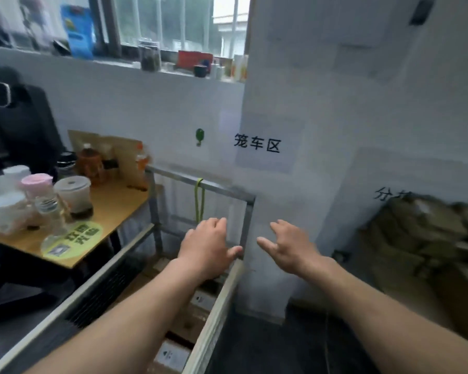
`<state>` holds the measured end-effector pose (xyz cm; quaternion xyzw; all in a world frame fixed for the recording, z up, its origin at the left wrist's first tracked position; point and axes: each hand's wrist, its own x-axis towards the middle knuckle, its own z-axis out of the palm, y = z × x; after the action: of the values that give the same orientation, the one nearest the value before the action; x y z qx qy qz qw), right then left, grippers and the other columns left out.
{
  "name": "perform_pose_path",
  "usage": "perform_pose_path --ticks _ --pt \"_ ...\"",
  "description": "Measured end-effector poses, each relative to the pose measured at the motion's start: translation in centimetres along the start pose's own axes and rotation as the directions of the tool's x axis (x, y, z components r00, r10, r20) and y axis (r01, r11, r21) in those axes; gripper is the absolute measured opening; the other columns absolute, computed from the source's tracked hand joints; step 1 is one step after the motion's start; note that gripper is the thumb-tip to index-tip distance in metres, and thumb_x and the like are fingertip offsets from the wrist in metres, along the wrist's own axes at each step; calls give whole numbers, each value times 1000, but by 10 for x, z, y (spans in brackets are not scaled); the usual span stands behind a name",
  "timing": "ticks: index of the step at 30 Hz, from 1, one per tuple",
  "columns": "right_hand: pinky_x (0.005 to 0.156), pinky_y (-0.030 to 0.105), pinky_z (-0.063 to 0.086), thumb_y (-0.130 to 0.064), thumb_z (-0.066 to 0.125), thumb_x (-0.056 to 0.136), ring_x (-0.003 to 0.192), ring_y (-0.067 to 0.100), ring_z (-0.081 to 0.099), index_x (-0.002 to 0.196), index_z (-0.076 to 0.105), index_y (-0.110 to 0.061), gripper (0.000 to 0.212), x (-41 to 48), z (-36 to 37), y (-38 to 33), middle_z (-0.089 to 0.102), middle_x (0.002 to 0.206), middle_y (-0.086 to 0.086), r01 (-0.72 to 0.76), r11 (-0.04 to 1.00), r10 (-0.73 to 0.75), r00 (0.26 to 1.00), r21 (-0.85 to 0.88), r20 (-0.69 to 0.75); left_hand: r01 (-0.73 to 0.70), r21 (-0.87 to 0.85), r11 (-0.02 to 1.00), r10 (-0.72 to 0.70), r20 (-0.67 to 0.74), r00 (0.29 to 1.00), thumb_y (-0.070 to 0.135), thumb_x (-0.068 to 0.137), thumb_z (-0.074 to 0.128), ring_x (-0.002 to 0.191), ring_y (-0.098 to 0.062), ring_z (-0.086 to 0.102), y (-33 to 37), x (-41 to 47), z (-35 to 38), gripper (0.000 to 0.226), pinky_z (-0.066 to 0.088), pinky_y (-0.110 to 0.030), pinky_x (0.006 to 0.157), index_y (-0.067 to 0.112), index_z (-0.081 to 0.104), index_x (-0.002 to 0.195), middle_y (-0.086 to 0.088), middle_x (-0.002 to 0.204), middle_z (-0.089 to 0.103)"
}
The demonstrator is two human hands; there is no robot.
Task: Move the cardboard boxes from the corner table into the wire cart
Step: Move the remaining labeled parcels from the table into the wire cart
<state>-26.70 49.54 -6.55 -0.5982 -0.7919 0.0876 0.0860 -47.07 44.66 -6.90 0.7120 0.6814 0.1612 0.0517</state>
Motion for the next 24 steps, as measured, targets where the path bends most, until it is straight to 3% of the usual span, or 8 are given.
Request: perform_pose_path --ticks 3,8,14,19,24 --pt "101 41 45 -61 47 98 123 30 55 139 54 -11 64 -25 -36 44 59 136 9 -102 995 102 993 10 -54 -87 2 996 87 13 996 66 87 57 132 -25 47 57 19 -2 73 44 -43 104 19 44 141 -3 143 51" --pt "97 37 47 -52 53 99 117 28 60 129 63 -20 45 -66 -87 118 66 128 6 -183 983 185 973 33 -135 -216 -12 976 216 4 976 67 87 56 131 -26 49 153 45 1 75 44 -43 101 19 43 144 -4 143 52" --pt "90 37 45 -54 52 98 111 28 60 116 63 -14 45 -101 -127 210 63 120 7 -348 938 343 922 4 -182 -335 -49 941 338 72 938 62 91 54 130 -30 48 261 61 23 72 44 -43 100 16 41 144 -8 146 49" --pt "93 39 49 -57 54 97 114 25 61 122 62 -18 47 -123 -144 273 63 124 5 -418 908 412 879 29 -242 -402 -58 914 406 119 906 62 92 54 131 -33 47 332 74 44 72 43 -46 106 12 43 142 -13 144 50" --pt "92 40 52 -59 55 95 111 23 61 118 65 -21 46 -154 -153 335 65 122 2 -490 870 487 835 60 -255 -485 -57 873 488 119 865 65 92 52 131 -29 49 397 77 71 75 43 -41 103 14 41 145 -9 146 50"
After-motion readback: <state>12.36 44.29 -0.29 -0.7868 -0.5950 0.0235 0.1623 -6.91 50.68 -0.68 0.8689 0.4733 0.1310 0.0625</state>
